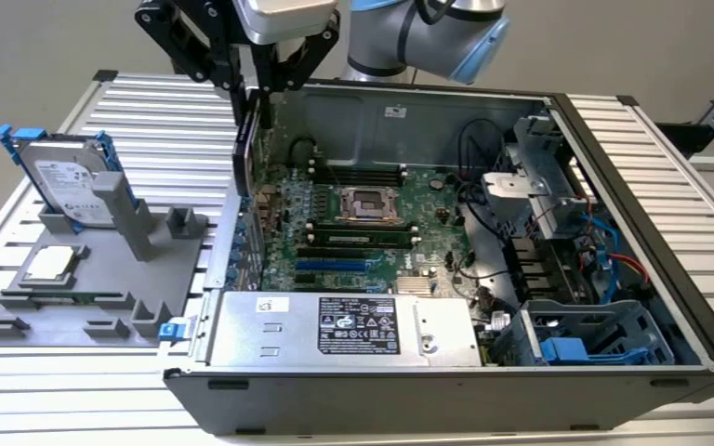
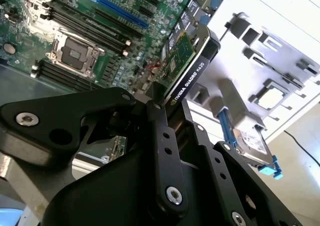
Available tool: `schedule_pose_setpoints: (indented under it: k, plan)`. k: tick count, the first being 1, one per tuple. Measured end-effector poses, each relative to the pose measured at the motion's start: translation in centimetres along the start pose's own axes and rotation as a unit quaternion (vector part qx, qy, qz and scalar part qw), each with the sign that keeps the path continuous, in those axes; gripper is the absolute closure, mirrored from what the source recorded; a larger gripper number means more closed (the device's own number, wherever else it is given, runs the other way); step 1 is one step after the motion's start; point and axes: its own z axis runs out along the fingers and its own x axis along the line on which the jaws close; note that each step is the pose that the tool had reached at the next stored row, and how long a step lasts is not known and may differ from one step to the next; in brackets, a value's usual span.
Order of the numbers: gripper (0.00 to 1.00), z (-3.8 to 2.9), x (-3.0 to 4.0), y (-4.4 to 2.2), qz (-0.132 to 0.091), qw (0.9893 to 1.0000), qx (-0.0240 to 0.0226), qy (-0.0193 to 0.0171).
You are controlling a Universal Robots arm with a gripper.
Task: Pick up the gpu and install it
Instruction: 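Pick up the gpu and move the gpu toward the slot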
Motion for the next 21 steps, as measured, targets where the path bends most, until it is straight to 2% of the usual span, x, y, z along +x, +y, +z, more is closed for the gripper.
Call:
schedule_pose_setpoints:
  k: [6,21]
  plan:
    - [1.00,0.00,-0.46,0.03,0.000,1.0000,0.0000,0.0007]
    - [1.00,0.00,-0.88,0.06,0.000,1.0000,0.0002,0.0019]
